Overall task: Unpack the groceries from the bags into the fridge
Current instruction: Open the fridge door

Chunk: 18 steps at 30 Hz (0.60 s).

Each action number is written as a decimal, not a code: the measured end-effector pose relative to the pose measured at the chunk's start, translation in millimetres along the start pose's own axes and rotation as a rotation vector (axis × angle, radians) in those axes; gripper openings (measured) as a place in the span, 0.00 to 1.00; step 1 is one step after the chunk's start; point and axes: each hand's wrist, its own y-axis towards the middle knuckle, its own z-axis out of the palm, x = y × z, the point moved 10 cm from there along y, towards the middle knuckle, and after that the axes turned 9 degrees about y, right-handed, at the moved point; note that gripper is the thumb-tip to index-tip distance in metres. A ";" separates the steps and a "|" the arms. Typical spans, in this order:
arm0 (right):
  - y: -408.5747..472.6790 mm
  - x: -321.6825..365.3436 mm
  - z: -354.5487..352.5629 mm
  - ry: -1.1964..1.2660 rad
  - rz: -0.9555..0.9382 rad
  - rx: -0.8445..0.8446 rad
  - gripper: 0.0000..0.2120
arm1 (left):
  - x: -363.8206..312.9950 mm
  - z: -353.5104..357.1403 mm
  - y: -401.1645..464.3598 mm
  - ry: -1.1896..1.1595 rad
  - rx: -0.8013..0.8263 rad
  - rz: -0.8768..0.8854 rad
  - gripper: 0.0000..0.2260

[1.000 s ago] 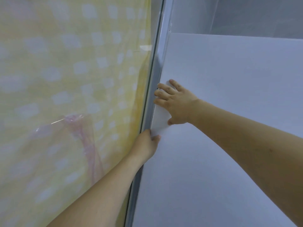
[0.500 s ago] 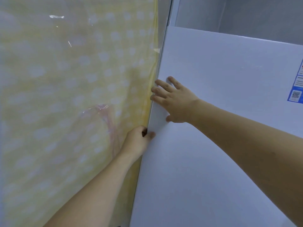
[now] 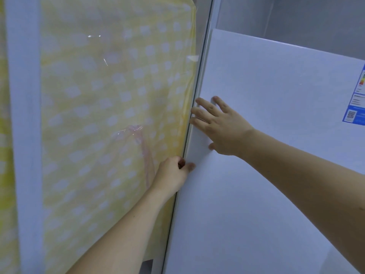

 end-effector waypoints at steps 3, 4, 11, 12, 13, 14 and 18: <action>-10.6 2.9 -12.2 0.016 -0.020 -0.023 0.42 | -6.3 -3.8 -17.2 -0.008 0.003 -0.014 0.13; -15.2 4.0 -18.1 0.020 -0.025 -0.040 0.42 | -9.4 -6.2 -24.0 -0.006 -0.001 -0.018 0.13; -62.3 11.5 -61.1 -0.001 -0.054 -0.185 0.43 | -44.3 -22.5 -93.2 0.052 -0.091 -0.032 0.16; -70.3 12.5 -67.9 -0.009 -0.063 -0.207 0.43 | -49.1 -24.0 -103.3 0.062 -0.105 -0.037 0.16; -78.1 13.8 -74.5 -0.015 -0.073 -0.232 0.43 | -53.6 -25.2 -113.2 0.069 -0.119 -0.042 0.16; -85.8 15.1 -81.4 -0.016 -0.080 -0.262 0.43 | -57.9 -26.3 -122.5 0.074 -0.135 -0.043 0.16; -116.7 18.9 -110.1 0.041 -0.081 -0.420 0.32 | -73.7 -27.1 -156.7 0.054 -0.184 -0.036 0.14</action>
